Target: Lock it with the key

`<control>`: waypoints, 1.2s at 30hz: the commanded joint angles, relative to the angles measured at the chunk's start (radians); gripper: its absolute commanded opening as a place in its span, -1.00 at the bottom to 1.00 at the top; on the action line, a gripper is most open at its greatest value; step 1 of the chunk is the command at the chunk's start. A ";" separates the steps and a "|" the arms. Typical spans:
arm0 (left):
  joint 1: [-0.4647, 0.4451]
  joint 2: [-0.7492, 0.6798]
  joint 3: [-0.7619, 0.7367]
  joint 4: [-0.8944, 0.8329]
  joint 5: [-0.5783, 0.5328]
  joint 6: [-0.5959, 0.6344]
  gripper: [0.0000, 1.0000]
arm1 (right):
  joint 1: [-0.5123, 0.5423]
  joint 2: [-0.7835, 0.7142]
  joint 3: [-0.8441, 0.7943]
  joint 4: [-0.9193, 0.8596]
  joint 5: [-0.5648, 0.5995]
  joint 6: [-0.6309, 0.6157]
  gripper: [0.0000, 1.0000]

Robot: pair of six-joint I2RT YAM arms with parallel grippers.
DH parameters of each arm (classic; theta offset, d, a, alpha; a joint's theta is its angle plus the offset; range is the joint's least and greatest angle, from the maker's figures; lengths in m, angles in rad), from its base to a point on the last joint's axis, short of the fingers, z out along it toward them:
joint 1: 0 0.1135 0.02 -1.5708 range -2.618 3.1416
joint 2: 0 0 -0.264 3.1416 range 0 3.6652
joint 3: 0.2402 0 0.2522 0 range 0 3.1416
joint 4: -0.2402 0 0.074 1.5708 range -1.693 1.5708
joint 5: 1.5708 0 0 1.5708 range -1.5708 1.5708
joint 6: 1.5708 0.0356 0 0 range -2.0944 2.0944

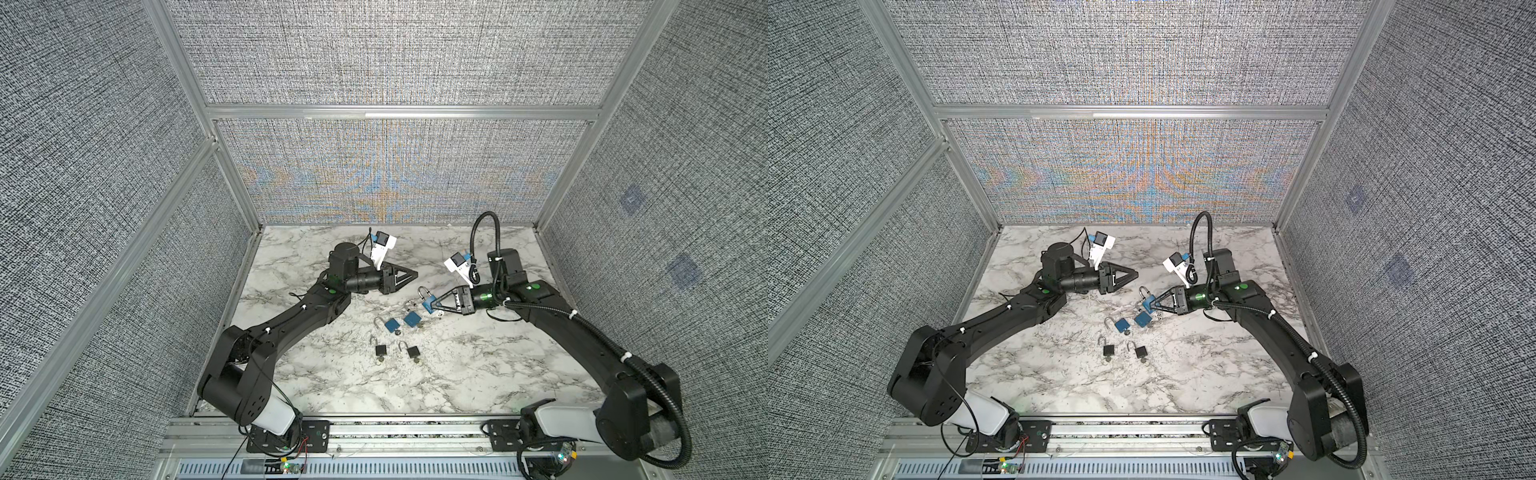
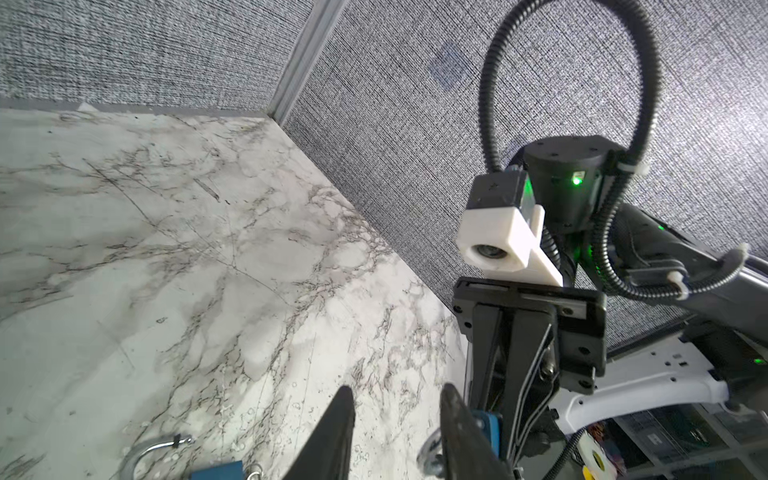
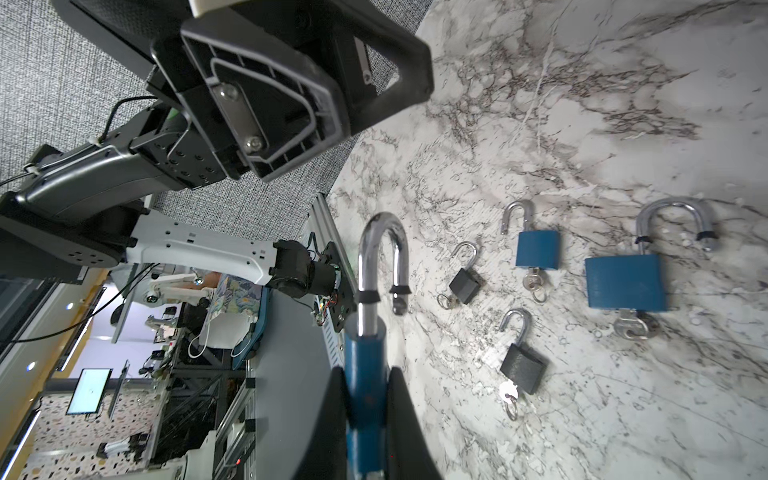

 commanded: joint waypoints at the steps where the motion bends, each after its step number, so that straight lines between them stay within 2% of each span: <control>1: -0.002 0.003 -0.010 0.069 0.097 -0.010 -0.33 | -0.001 0.004 0.011 -0.053 -0.059 -0.041 -1.00; 12: -0.024 0.044 -0.023 0.089 0.207 -0.045 -0.38 | 0.000 0.020 0.018 -0.064 -0.062 -0.039 -1.00; 18: -0.028 0.046 -0.025 0.087 0.208 -0.044 -0.44 | 0.001 0.024 0.019 -0.067 -0.062 -0.039 -1.00; 24: -0.028 0.037 -0.031 0.055 0.204 -0.023 -0.63 | 0.001 0.028 0.020 -0.067 -0.059 -0.041 -1.00; 36: -0.029 0.018 -0.063 0.039 0.173 -0.005 -0.78 | 0.006 0.024 0.034 -0.053 -0.062 -0.015 -1.00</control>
